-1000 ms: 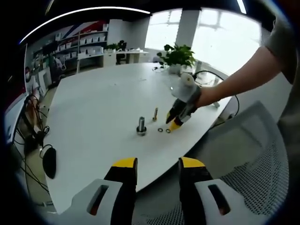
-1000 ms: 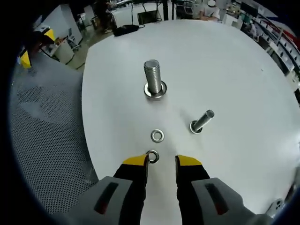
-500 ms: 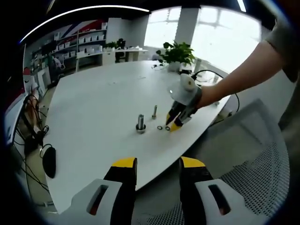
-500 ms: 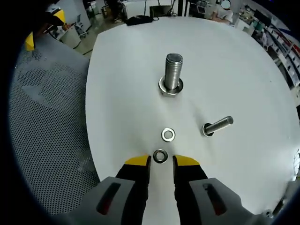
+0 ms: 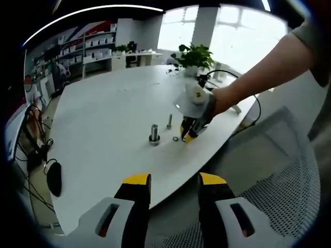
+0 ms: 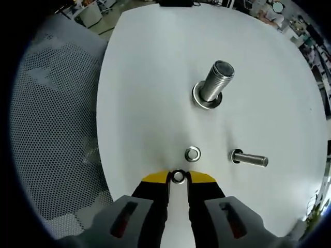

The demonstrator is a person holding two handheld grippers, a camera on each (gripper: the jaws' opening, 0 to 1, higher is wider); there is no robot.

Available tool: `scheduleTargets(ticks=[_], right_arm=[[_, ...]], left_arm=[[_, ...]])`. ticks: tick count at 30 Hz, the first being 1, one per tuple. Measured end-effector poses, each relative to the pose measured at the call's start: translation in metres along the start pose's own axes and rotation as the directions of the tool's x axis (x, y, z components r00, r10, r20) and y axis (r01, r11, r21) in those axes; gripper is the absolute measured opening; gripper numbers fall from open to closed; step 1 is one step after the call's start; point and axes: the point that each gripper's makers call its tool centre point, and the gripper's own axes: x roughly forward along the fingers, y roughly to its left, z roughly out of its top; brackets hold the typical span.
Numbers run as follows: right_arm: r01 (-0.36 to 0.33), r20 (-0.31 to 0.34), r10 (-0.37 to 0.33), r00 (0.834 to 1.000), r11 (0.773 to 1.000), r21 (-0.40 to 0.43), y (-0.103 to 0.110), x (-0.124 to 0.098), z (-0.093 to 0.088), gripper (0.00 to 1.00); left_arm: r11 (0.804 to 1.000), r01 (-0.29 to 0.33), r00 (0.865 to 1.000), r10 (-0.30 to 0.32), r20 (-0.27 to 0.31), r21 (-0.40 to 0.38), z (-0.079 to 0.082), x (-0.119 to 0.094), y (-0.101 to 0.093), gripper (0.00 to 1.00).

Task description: Place the washer onto the threaded stud by aligning its center hole with the stud, sliding it down to the base, and recovering from edge contact or off-axis alignment until the washer reaches the visible bottom stop.

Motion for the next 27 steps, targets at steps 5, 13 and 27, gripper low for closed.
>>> scheduleTargets(ticks=[5,13,27], right_arm=[[0.016,-0.002,-0.016,1.000,1.000,0.002,0.002,0.000,-0.001,0.14],[0.052,0.008,-0.052,0.999,0.998,0.037,0.003,0.000,-0.001,0.10],[-0.016,0.121,-0.005,0.993,0.985,0.172,0.015,-0.002,-0.001,0.25]], left_arm=[[1.000,-0.004,1.000,0.004,-0.002,-0.003,-0.001,0.000,0.001,0.34],[1.000,-0.004,1.000,0.004,-0.007,0.002,-0.002,0.000,0.000,0.34],[1.000,0.004,1.000,-0.004,-0.009,0.005,-0.003,-0.001,-0.002,0.35]])
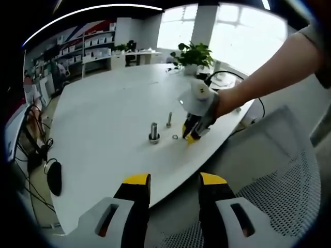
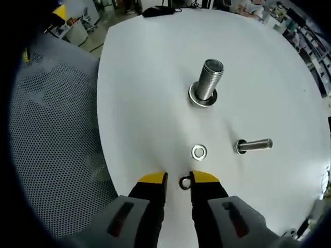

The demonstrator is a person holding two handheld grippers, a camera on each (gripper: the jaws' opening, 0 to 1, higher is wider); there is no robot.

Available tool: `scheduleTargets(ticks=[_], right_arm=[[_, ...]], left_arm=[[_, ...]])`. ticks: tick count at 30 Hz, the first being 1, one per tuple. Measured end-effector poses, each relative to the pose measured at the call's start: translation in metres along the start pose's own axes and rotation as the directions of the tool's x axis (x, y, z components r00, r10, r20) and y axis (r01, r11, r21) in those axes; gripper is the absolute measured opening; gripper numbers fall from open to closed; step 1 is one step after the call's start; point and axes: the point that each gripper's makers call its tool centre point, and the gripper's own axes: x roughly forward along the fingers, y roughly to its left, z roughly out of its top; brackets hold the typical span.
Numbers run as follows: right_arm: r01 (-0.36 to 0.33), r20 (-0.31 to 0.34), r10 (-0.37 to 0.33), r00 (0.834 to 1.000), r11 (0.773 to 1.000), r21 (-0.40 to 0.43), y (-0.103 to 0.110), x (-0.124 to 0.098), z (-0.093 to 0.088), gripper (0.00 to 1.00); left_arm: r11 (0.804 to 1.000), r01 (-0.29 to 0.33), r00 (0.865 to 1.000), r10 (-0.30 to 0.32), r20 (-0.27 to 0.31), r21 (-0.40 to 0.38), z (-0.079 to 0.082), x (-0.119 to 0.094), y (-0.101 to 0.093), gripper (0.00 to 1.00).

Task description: Place the washer onto the threaded stud by aligning its center hole with the stud, sliding it down to the base, and recovering from edge contact or off-axis alignment until the washer reaches the visible bottom stop.

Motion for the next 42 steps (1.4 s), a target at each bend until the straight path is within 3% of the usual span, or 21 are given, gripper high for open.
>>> scheduleTargets(ticks=[9,12,15,18,23,26,28,32,36,42], right_arm=[[-0.005,0.071,0.005,0.997,1.000,0.000,0.004,-0.002,-0.002,0.30],[-0.033,0.082,0.029,0.996,0.998,0.046,0.001,-0.003,0.000,0.29],[-0.042,0.085,0.039,0.996,0.999,0.030,-0.001,-0.004,-0.001,0.25],[-0.032,0.041,0.034,0.999,0.998,-0.051,-0.006,-0.005,-0.008,0.23],[-0.040,0.013,0.041,0.999,0.997,-0.072,-0.008,-0.003,-0.010,0.23],[-0.025,-0.035,0.019,0.999,0.982,-0.187,-0.009,-0.004,-0.011,0.21],[-0.030,-0.066,0.019,0.998,0.983,-0.179,-0.008,-0.003,-0.011,0.21],[-0.040,-0.169,-0.004,0.986,0.966,-0.254,-0.008,-0.003,-0.012,0.21],[-0.049,-0.219,-0.011,0.976,0.963,-0.265,-0.006,-0.001,-0.011,0.20],[-0.025,-0.183,-0.021,0.983,0.968,-0.248,-0.008,-0.002,-0.012,0.16]], left_arm=[[1.000,-0.005,1.000,0.005,0.019,-0.010,0.003,-0.001,0.002,0.35],[1.000,0.002,1.000,-0.002,0.009,-0.004,0.001,-0.001,0.000,0.35],[1.000,0.001,1.000,-0.001,0.011,-0.007,0.001,-0.001,0.001,0.35],[1.000,-0.008,1.000,0.008,0.013,-0.012,0.001,-0.001,0.002,0.35],[1.000,-0.010,1.000,0.010,0.010,-0.013,0.001,-0.001,0.003,0.35],[1.000,-0.011,1.000,0.011,0.006,-0.017,0.000,-0.001,0.003,0.35],[1.000,-0.010,1.000,0.010,0.002,-0.016,0.000,0.000,0.003,0.35],[1.000,-0.007,1.000,0.007,-0.006,-0.018,-0.001,0.000,0.003,0.34],[1.000,-0.006,1.000,0.005,-0.016,-0.018,-0.003,0.001,0.002,0.34],[1.000,0.000,1.000,0.000,-0.024,-0.021,-0.004,0.002,0.002,0.34]])
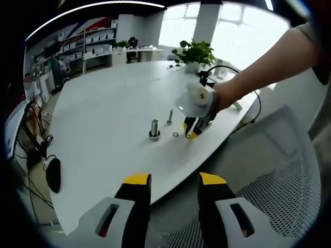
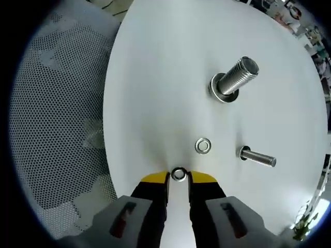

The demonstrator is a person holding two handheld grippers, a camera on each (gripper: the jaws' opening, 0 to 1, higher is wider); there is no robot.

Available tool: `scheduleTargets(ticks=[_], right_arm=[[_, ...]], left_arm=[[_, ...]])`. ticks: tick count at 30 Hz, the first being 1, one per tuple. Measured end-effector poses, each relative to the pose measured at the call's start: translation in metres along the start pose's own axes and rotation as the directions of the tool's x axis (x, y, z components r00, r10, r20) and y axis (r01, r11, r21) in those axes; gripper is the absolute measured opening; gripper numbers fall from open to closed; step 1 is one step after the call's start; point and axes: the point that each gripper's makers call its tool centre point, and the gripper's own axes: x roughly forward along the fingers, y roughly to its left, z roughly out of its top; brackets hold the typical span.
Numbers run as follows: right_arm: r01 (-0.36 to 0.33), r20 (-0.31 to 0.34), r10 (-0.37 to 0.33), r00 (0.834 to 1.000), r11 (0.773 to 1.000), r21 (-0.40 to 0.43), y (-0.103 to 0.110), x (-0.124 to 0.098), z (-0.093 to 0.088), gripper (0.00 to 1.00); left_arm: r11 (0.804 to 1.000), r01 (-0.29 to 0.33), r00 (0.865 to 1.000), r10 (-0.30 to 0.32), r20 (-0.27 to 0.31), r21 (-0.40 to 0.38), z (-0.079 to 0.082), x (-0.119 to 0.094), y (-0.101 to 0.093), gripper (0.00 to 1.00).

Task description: Place the washer onto the threaded stud by aligning its center hole with the stud, sliding it down to the base, and recovering from edge contact or off-axis alignment until the washer reaches the visible bottom stop.

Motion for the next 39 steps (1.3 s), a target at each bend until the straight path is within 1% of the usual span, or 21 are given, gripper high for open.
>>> scheduleTargets(ticks=[3,4,6,7,9,10,12,15,16,20,24,27,29,31,32,35,37,39], right_arm=[[-0.009,0.055,0.008,0.998,1.000,0.021,-0.001,-0.001,0.000,0.16],[-0.015,0.081,0.012,0.997,0.999,0.037,-0.001,-0.001,0.000,0.16],[-0.022,0.112,0.017,0.994,0.999,0.048,-0.002,-0.001,0.000,0.15],[-0.027,0.140,0.018,0.990,0.998,0.064,-0.002,-0.001,0.001,0.15],[-0.026,0.162,0.012,0.987,0.996,0.086,-0.002,-0.001,-0.001,0.15],[-0.019,0.172,0.006,0.985,0.997,0.079,-0.001,-0.001,-0.001,0.15],[-0.014,0.200,-0.005,0.980,0.996,0.093,-0.002,-0.001,-0.001,0.15],[-0.030,0.229,-0.002,0.974,0.990,0.137,-0.004,-0.001,0.000,0.14],[-0.034,0.231,0.001,0.973,0.990,0.140,-0.004,0.000,0.000,0.14],[-0.031,0.222,0.008,0.975,0.994,0.102,-0.002,-0.001,0.001,0.14],[-0.024,0.230,-0.003,0.973,0.993,0.115,-0.002,-0.001,0.001,0.14],[0.006,0.206,-0.024,0.978,0.996,0.084,0.000,-0.001,0.003,0.14],[0.010,0.195,-0.027,0.980,0.996,0.088,-0.001,-0.001,0.003,0.13],[0.018,0.192,-0.034,0.981,0.996,0.087,-0.001,-0.002,0.002,0.13],[0.033,0.195,-0.045,0.980,0.997,0.064,0.000,-0.002,0.002,0.13],[0.033,0.191,-0.050,0.980,0.995,0.092,-0.001,-0.002,-0.001,0.13],[0.031,0.202,-0.055,0.978,0.992,0.123,-0.004,-0.005,-0.002,0.13],[0.032,0.226,-0.068,0.972,0.987,0.160,-0.011,-0.011,-0.001,0.13]], left_arm=[[1.000,0.004,1.000,-0.004,-0.010,0.002,-0.001,0.001,-0.001,0.34],[1.000,0.005,1.000,-0.005,-0.014,0.003,-0.002,0.001,-0.001,0.34],[1.000,0.005,1.000,-0.005,-0.014,0.002,-0.002,0.001,-0.001,0.34],[1.000,0.005,1.000,-0.005,-0.014,0.000,-0.002,0.001,-0.001,0.34],[1.000,0.005,1.000,-0.005,-0.015,-0.001,-0.002,0.001,-0.001,0.33],[1.000,0.004,1.000,-0.004,-0.016,-0.001,-0.002,0.001,-0.001,0.33],[1.000,0.004,1.000,-0.004,-0.017,-0.001,-0.003,0.001,-0.001,0.33],[1.000,0.007,1.000,-0.007,-0.020,0.000,-0.003,0.001,-0.001,0.33],[1.000,0.008,1.000,-0.008,-0.022,0.000,-0.003,0.001,-0.001,0.33],[1.000,0.008,1.000,-0.009,-0.022,-0.001,-0.003,0.001,-0.001,0.33],[1.000,0.008,1.000,-0.008,-0.022,-0.002,-0.003,0.001,-0.001,0.33],[1.000,0.009,1.000,-0.009,-0.022,0.000,-0.003,0.002,-0.001,0.33],[1.000,0.010,1.000,-0.010,-0.025,0.000,-0.004,0.002,-0.002,0.33],[1.000,0.008,1.000,-0.008,-0.024,0.000,-0.003,0.001,-0.002,0.33],[1.000,0.008,1.000,-0.008,-0.024,-0.001,-0.003,0.001,-0.001,0.33],[1.000,0.008,1.000,-0.008,-0.024,-0.001,-0.004,0.001,-0.001,0.33],[1.000,0.009,1.000,-0.009,-0.026,0.000,-0.004,0.002,-0.001,0.33],[1.000,0.012,1.000,-0.012,-0.024,0.001,-0.003,0.001,-0.002,0.33]])
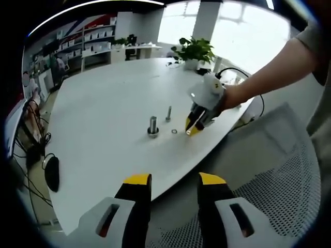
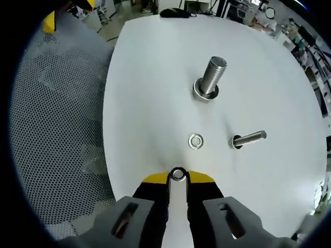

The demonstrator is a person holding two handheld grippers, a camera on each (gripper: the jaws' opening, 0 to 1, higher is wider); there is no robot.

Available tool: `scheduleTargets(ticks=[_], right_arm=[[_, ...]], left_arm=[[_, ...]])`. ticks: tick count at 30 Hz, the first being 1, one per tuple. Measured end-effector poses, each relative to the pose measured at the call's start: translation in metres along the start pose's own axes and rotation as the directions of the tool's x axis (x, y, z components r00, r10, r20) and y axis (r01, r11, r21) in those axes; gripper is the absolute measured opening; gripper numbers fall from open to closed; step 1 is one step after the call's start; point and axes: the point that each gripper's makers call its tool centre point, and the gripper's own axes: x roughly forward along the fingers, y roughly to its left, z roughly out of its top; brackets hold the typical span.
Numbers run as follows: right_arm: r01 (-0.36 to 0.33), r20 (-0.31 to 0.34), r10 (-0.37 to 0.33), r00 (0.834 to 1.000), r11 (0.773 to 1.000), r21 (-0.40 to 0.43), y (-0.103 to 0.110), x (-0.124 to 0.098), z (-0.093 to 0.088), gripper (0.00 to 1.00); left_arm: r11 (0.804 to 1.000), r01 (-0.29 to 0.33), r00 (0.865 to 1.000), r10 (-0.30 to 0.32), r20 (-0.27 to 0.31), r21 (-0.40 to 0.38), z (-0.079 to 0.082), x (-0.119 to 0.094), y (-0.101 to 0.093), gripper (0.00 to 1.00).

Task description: Place the washer onto the threaded stud by aligning its center hole with the stud, sliding it down to the base, and recovering from edge contact or off-axis alignment until the washer reaches the visible bottom stop.

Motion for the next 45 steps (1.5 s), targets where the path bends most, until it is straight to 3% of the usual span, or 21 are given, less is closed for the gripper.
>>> scheduleTargets(ticks=[8,23,30,45], right_arm=[[0.032,0.085,-0.043,0.995,0.991,0.130,-0.037,-0.025,0.017,0.13],[0.075,0.159,-0.096,0.983,0.988,0.136,-0.068,-0.048,0.049,0.13],[0.076,0.142,-0.091,0.986,0.991,0.106,-0.072,-0.043,0.056,0.13],[0.047,0.081,-0.054,0.995,0.994,0.096,-0.072,-0.025,0.048,0.13]], left_arm=[[1.000,0.001,1.000,-0.001,0.000,0.002,0.000,0.000,0.000,0.33],[1.000,0.001,1.000,0.000,0.002,-0.001,0.000,0.000,0.000,0.33],[1.000,0.000,1.000,0.000,-0.001,0.000,0.000,0.000,0.000,0.33],[1.000,-0.002,1.000,0.002,0.006,-0.002,0.001,0.000,0.001,0.33]])
